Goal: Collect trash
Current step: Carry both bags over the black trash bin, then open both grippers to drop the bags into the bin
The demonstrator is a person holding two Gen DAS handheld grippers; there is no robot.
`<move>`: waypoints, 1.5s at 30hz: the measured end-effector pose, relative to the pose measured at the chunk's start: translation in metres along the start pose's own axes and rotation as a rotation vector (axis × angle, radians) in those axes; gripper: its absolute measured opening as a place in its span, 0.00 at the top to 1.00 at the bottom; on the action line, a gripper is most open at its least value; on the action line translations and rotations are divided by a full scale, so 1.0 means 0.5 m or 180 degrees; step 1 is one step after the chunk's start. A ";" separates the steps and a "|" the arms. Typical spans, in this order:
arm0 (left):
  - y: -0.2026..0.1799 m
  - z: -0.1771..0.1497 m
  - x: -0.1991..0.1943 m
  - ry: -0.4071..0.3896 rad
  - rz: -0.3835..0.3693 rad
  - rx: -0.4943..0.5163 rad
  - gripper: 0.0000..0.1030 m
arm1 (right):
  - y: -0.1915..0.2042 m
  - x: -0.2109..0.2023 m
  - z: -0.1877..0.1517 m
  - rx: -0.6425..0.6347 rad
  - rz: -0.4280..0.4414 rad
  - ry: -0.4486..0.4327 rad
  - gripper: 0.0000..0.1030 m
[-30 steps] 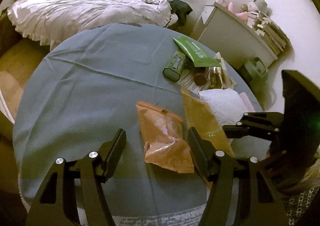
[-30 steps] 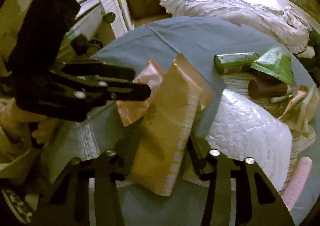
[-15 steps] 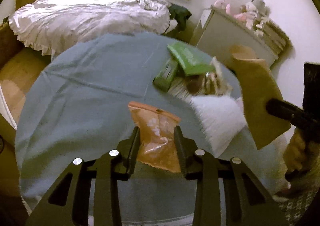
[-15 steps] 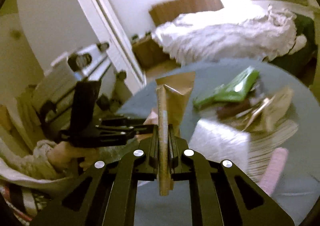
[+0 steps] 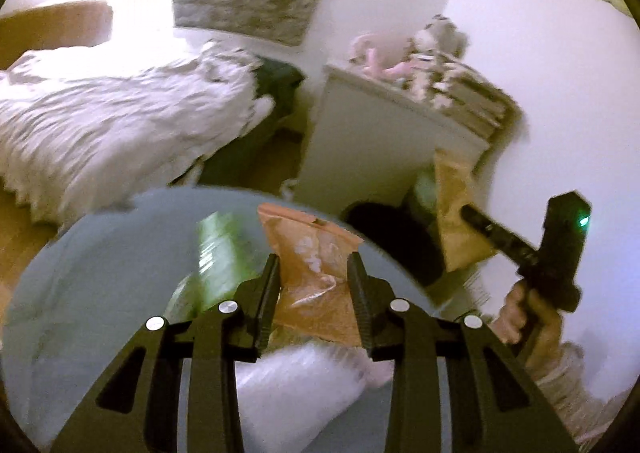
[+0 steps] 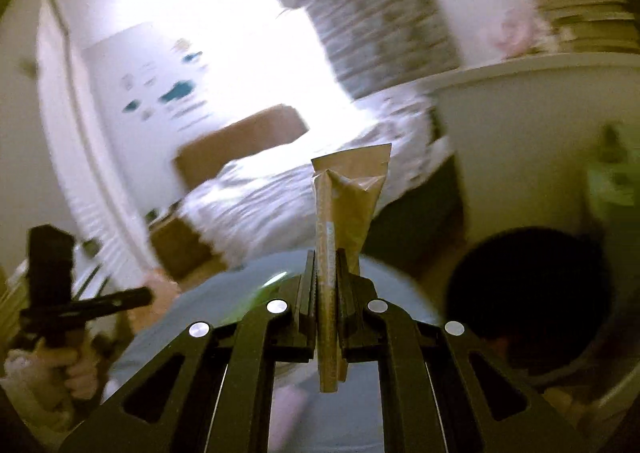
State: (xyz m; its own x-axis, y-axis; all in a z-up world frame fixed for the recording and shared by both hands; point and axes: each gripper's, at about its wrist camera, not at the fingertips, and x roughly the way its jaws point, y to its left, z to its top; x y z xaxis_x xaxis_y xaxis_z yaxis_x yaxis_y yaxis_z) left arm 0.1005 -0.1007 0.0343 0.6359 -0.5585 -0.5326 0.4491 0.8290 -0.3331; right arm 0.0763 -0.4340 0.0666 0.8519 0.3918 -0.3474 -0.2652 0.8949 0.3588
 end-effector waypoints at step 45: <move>-0.237 0.058 0.534 0.0808 -0.0504 0.0140 0.42 | -0.335 0.110 -0.060 0.0675 -0.0792 0.0327 0.72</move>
State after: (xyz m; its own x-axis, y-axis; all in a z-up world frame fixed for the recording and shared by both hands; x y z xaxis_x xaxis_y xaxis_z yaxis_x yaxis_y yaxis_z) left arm 0.2352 -0.3487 -0.0457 0.3811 -0.6513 -0.6561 0.5605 0.7272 -0.3963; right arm 0.1541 -0.5559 -0.0386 0.8259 0.1962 -0.5286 0.0540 0.9057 0.4205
